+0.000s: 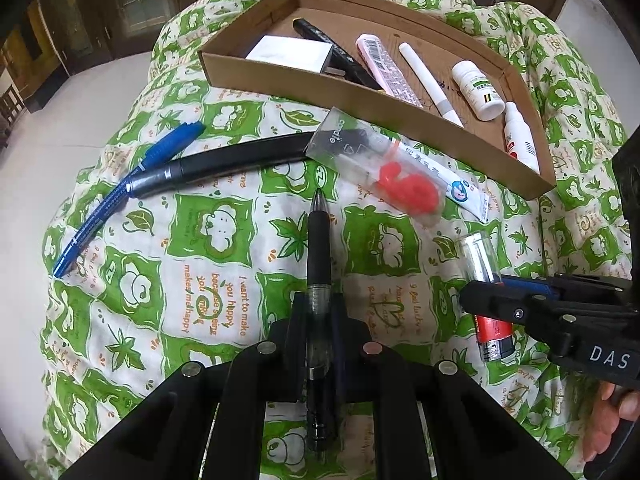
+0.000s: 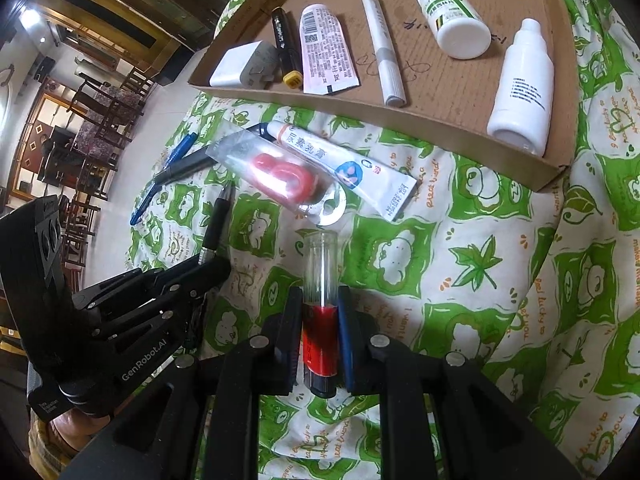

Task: Organize rigid objects
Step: 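Lift the pen with the left tool while the right tool carries the red tube toward the tray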

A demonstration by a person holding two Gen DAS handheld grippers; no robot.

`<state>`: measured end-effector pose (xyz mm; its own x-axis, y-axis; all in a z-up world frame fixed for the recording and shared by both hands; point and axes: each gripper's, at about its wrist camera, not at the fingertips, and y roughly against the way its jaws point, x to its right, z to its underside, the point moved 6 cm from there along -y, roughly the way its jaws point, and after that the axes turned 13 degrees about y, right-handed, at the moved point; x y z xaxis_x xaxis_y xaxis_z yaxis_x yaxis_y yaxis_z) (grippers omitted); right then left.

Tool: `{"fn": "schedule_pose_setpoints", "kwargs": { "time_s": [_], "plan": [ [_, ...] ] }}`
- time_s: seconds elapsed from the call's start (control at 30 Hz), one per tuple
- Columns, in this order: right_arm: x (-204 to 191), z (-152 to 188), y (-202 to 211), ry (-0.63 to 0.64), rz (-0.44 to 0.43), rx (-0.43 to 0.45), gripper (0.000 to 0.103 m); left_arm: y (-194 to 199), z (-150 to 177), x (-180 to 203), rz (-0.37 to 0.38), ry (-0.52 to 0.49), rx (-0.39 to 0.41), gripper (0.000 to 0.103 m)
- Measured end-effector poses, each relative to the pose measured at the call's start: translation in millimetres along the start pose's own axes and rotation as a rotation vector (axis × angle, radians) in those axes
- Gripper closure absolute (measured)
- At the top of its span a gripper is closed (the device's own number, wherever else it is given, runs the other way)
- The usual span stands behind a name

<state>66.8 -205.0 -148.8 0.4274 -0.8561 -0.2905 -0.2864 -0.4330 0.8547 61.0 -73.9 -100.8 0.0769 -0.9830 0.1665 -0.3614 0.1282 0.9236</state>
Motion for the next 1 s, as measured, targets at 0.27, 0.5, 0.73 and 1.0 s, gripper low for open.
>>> {"fn": "schedule_pose_setpoints", "kwargs": {
  "time_s": [0.27,0.5,0.73,1.0],
  "plan": [
    [-6.4,-1.6,8.7,0.027,-0.011,0.031,0.087,8.0,-0.2,7.6,0.01,-0.005,0.037,0.093],
    [-9.7,-2.3,13.0,0.036,-0.016,0.048,0.087,11.0,0.2,8.5,0.011,-0.007,0.046,0.093],
    [-11.0,-2.5,21.2,0.04,-0.023,0.066,0.087,13.2,-2.2,4.1,0.014,0.006,0.056,0.093],
    [-8.6,-4.9,35.6,0.04,-0.03,0.102,0.087,18.4,-5.9,1.3,0.014,0.023,0.069,0.093]
  ]
}}
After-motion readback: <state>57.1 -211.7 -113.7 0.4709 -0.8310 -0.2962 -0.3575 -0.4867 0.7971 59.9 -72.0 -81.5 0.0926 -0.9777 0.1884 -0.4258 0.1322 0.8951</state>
